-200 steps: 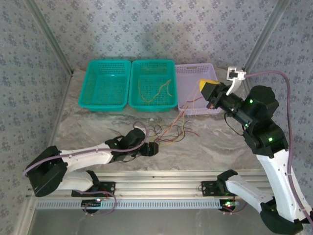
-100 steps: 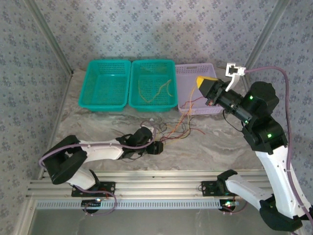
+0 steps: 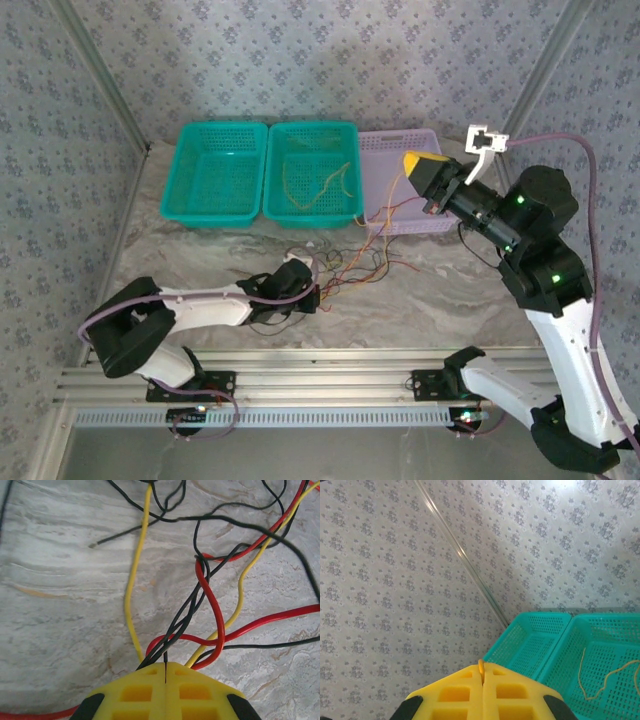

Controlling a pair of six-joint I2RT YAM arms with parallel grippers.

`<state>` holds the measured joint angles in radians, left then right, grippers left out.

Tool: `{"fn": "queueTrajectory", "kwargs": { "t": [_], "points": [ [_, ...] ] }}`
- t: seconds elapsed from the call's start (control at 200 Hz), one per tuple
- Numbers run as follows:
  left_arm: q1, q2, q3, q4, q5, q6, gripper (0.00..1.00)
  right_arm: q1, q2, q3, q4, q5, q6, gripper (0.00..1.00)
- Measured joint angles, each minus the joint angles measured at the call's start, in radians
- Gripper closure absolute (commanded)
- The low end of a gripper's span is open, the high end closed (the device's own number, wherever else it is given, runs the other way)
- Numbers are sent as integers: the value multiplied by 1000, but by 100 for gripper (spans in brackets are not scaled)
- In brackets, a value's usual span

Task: Untangle the cables

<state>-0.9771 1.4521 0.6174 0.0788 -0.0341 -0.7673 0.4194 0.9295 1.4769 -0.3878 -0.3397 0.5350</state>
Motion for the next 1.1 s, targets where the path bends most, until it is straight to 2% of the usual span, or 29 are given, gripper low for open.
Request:
{"fn": "queueTrajectory", "kwargs": {
  "t": [0.145, 0.18, 0.23, 0.245, 0.28, 0.415, 0.55, 0.625, 0.754, 0.814, 0.934, 1.099],
  "points": [
    [24, -108, -63, 0, -8, -1, 100, 0, -15, 25, -6, 35, -5, 100],
    [30, -135, -79, -2, -8, -1, 91, 0, -18, 30, -6, 38, -8, 100],
    [36, -167, -94, -4, -4, 0, 88, 0, -18, 33, -6, 38, -8, 100],
    [37, -174, -97, -3, -3, -1, 89, 0, -18, 33, -5, 38, -8, 100],
    [37, -192, -101, -4, 4, 0, 100, 0, -18, 33, -5, 37, -8, 100],
    [34, -261, -103, -8, 19, 11, 100, 0, -17, 33, -5, 39, -8, 100],
    [48, -376, -103, -98, -10, 19, 100, 0, -17, 34, -26, 67, -26, 100],
    [108, -473, -111, -165, -17, 19, 100, 0, -23, 34, -53, 98, -35, 100],
    [270, -656, -148, -266, 3, 18, 100, 0, -66, 21, -61, 178, -46, 100],
    [303, -710, -157, -296, 28, 19, 82, 0, -83, 16, -60, 199, -46, 100],
    [307, -737, -159, -297, 115, 26, 43, 0, -87, 29, -47, 208, -45, 100],
    [244, -686, -159, -220, 207, 42, 23, 0, -34, 34, -28, 177, -42, 100]
  ]
}}
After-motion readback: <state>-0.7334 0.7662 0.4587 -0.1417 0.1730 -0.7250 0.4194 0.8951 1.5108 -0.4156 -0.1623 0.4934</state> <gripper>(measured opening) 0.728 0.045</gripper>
